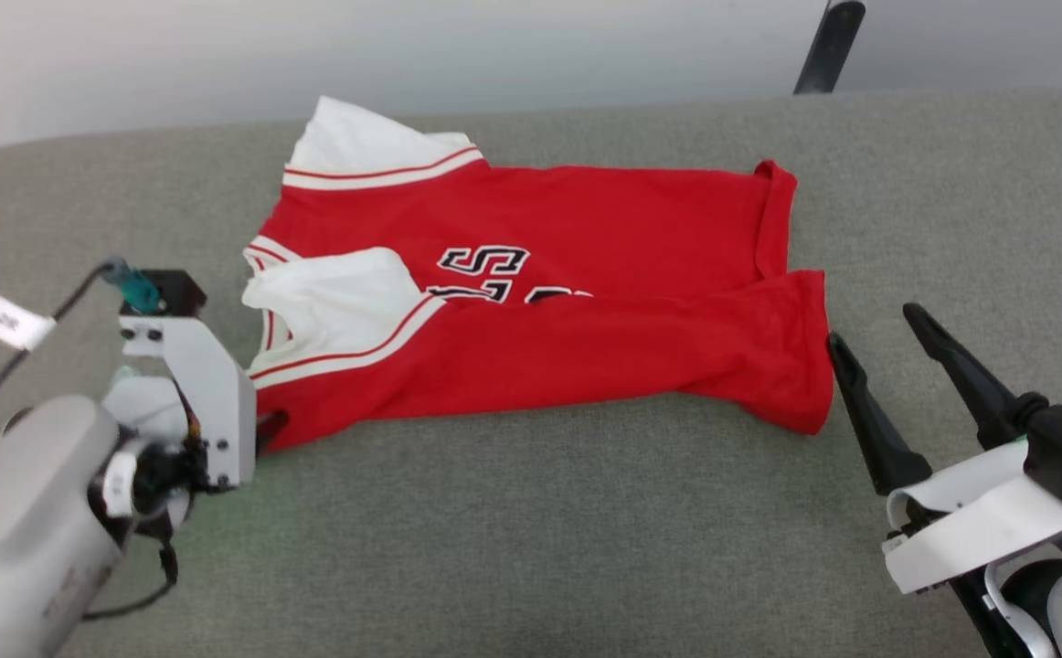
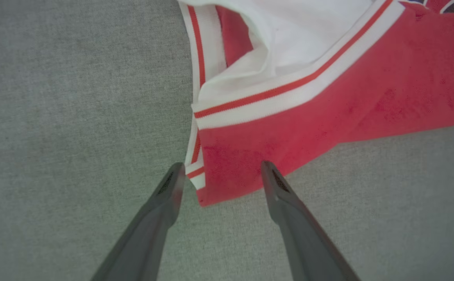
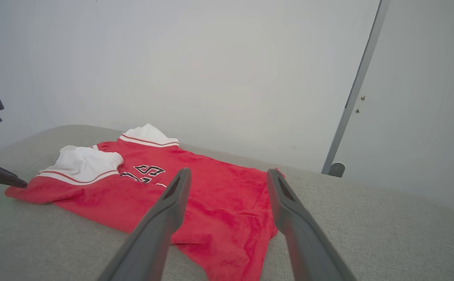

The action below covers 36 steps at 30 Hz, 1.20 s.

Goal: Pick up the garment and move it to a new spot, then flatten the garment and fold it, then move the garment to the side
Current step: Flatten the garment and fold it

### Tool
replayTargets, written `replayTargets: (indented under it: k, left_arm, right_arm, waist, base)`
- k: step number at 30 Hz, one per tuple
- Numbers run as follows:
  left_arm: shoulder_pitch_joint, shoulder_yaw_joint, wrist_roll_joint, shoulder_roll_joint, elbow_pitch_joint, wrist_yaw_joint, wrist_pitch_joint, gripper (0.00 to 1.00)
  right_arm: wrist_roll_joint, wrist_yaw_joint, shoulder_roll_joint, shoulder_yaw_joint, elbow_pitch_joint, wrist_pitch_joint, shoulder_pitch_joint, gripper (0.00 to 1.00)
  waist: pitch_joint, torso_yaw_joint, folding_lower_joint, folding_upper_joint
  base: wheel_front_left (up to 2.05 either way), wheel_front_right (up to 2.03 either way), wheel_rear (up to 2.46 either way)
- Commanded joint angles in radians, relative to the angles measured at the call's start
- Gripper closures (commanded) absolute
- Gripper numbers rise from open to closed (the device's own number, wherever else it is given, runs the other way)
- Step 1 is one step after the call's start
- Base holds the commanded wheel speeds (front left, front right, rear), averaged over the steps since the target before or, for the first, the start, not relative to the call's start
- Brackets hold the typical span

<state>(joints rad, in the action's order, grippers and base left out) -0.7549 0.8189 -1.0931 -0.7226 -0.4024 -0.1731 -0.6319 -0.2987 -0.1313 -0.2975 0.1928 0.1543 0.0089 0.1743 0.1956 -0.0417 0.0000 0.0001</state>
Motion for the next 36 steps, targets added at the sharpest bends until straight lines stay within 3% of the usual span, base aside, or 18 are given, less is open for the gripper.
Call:
replayTargets:
  k: [1,9,10,11,13,20,27,28,36]
  left_arm:
    - [-0.022,-0.007,-0.02,0.014,-0.03,0.011,-0.014,0.0]
    - [-0.074,0.005,-0.058,0.081,-0.223,0.045,-0.098,0.0]
    - [-0.076,0.002,-0.069,0.092,-0.244,0.049,-0.103,0.1]
    - [-0.08,-0.001,-0.076,0.103,-0.265,0.053,-0.108,0.52]
    - [-0.09,-0.011,-0.091,0.122,-0.3,0.067,-0.102,1.0]
    - [-0.106,-0.018,-0.109,0.162,-0.378,0.109,-0.091,1.0]
    - [-0.127,-0.008,-0.099,0.203,-0.417,0.148,-0.075,1.0]
    - [-0.127,-0.008,-0.099,0.203,-0.417,0.148,-0.075,1.0]
    - [-0.185,0.004,-0.083,0.278,-0.454,0.191,-0.038,1.0]
  right_arm:
    - [-0.007,0.001,0.004,-0.006,0.011,0.011,0.011,0.0]
    - [-0.034,0.001,0.005,-0.027,0.052,0.096,0.039,0.0]
    - [-0.038,0.001,0.006,-0.032,0.055,0.103,0.043,0.0]
    - [-0.042,0.001,0.006,-0.038,0.058,0.108,0.049,0.0]
    - [-0.033,0.001,0.004,-0.052,0.056,0.111,0.054,0.0]
    - [-0.067,0.001,0.037,-0.103,-0.025,0.205,0.074,0.0]
    - [-0.127,0.001,0.029,-0.129,-0.16,0.469,0.146,0.0]
    - [-0.127,0.001,0.029,-0.129,-0.16,0.469,0.146,0.0]
    - [-0.141,0.001,0.044,-0.133,-0.335,0.749,0.281,0.0]
  waist:
    - [0.023,-0.012,0.0,-0.0001]
    - [0.067,-0.023,0.0,-0.0001]
    - [0.072,-0.023,0.0,-0.0001]
    - [0.076,-0.023,0.0,-0.0001]
    - [0.084,-0.023,0.0,-0.0001]
    - [0.092,-0.005,0.0,-0.0001]
    - [0.092,0.042,0.0,-0.0001]
    - [0.092,0.042,0.0,-0.0001]
    - [0.129,0.105,0.0,-0.0001]
  base:
    - [0.0,0.0,0.0]
    - [0.0,0.0,0.0]
    - [0.0,0.0,0.0]
    - [0.0,0.0,0.0]
    - [0.0,0.0,0.0]
    - [0.0,0.0,0.0]
    - [0.0,0.0,0.0]
    - [0.0,0.0,0.0]
    - [0.0,0.0,0.0]
